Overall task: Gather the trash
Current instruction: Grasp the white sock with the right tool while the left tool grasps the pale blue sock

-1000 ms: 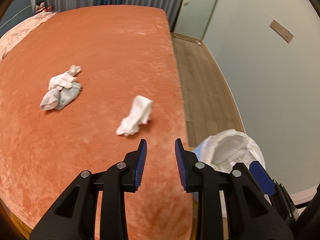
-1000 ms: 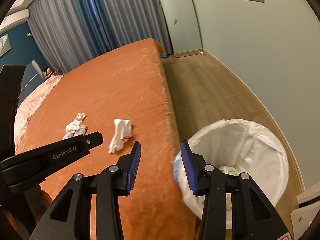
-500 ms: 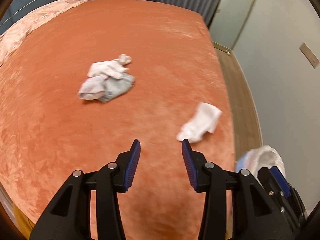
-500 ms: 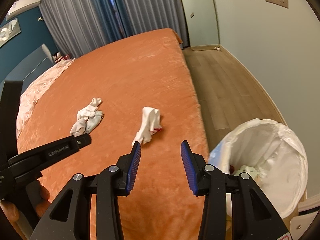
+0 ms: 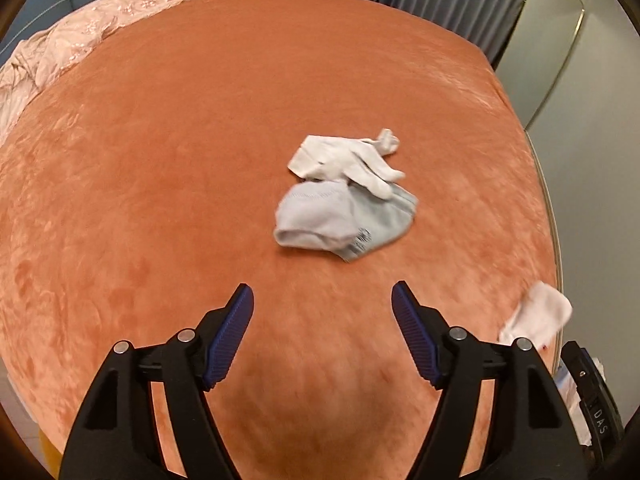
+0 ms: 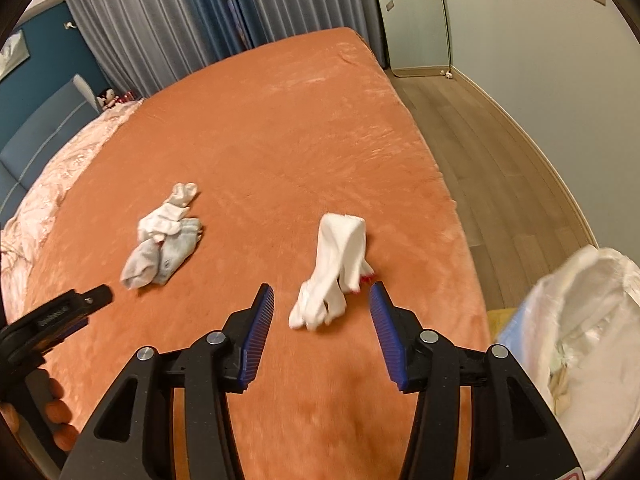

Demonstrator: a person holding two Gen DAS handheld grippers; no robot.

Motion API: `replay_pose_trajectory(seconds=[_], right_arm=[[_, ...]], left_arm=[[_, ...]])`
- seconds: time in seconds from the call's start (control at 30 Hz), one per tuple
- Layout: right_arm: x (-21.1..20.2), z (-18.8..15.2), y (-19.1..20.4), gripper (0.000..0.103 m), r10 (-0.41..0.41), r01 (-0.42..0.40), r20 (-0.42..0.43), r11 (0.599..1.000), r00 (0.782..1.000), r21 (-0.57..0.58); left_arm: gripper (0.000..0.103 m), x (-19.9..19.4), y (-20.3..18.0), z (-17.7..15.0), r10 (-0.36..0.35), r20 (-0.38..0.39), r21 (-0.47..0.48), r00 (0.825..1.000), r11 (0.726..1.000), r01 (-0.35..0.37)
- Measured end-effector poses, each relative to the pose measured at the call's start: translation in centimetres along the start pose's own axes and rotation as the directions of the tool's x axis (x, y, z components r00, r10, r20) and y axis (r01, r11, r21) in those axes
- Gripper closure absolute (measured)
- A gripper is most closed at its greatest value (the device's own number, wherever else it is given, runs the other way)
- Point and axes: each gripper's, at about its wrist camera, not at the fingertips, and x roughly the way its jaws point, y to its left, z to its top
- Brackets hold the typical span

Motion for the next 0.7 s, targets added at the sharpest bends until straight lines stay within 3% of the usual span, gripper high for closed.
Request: replay_pose_trajectory(seconds=[0.17,0.37,0.43,0.57,0.7], right_arm=[[3.5,0.9,0.3,0.054,-0.03,0.031,-0.032,0.999,0.999,0.02],[6.2,1.0,0.1,0.054,-0.048,0.051,-0.072,0.997,0.996,0.05],[6.8,0.8,-0.1,0.06,-0.046,0.053,-0.085,0.996,0.995,0.072],[7.3,0.4,0.2,0.088,-0.037,0.043,-0.103,0.998,0.994,0.054],[6.6,0.5,1.3,0.094,0.002,0.001,-0.094,0.999,0.996,0.04]], left_arm=[[0.034,3.6,1.5,2.8,-0.032,-0.055,-0.057,0.998,0.998,0.029],[0.034,7.0,1.5,4.9,-0.043,-0.09,-0.057,0.995,0.998,0.038],[0.043,8.0,1.4,5.2,-0.04,-0.105,-0.049,0.994,0.998,0.035],[0.059,7.9,1.2,5.1,-0.056,-0.095,-0.031,0.994,0.998,0.053],[0.08,6.7,0.7,4.6,-0.038,-0.069,0.014,0.997,0.999,0.04]])
